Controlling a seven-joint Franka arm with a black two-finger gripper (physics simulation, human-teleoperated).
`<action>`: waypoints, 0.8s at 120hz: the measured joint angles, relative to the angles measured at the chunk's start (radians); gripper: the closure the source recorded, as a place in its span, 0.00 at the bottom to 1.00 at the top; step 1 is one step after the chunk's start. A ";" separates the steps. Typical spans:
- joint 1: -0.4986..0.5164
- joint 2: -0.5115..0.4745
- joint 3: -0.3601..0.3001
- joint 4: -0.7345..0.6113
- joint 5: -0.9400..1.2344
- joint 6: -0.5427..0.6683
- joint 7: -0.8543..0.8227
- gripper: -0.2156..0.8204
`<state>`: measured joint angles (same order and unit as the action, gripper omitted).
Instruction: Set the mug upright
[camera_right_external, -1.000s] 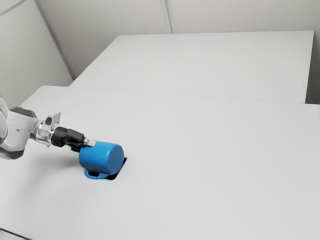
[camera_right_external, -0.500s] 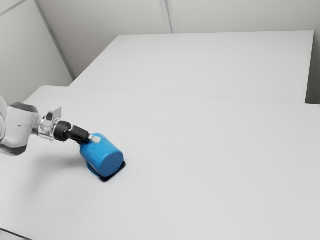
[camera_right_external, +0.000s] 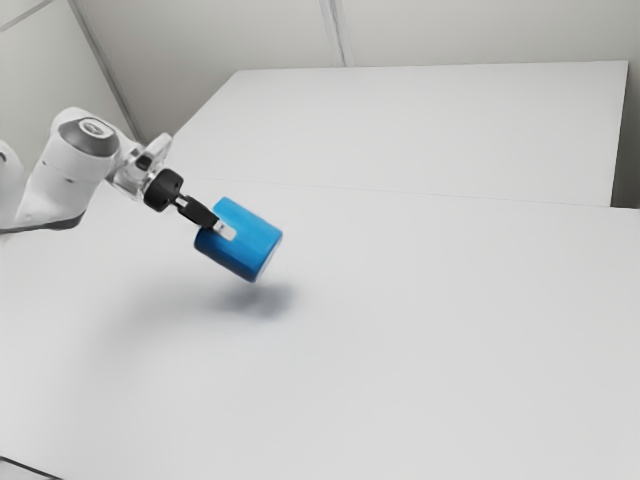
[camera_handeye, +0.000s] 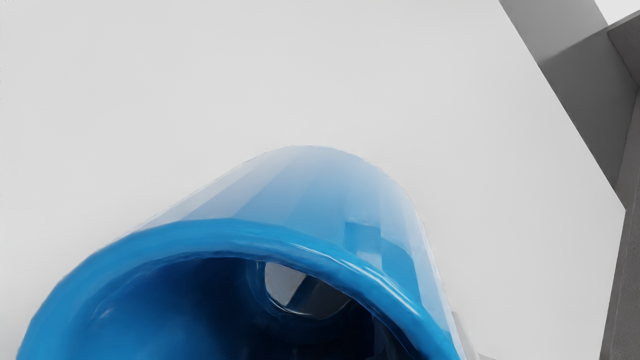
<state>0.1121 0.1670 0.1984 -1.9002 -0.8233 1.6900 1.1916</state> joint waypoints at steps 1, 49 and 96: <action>-0.001 -0.004 -0.007 0.000 0.014 0.009 -0.004 0.97; -0.187 -0.152 -0.164 -0.147 0.720 0.409 -0.254 0.96; -0.327 -0.153 -0.172 -0.310 0.944 0.646 -0.486 0.96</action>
<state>-0.2153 0.0141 0.0267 -2.2106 0.1202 2.3363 0.7054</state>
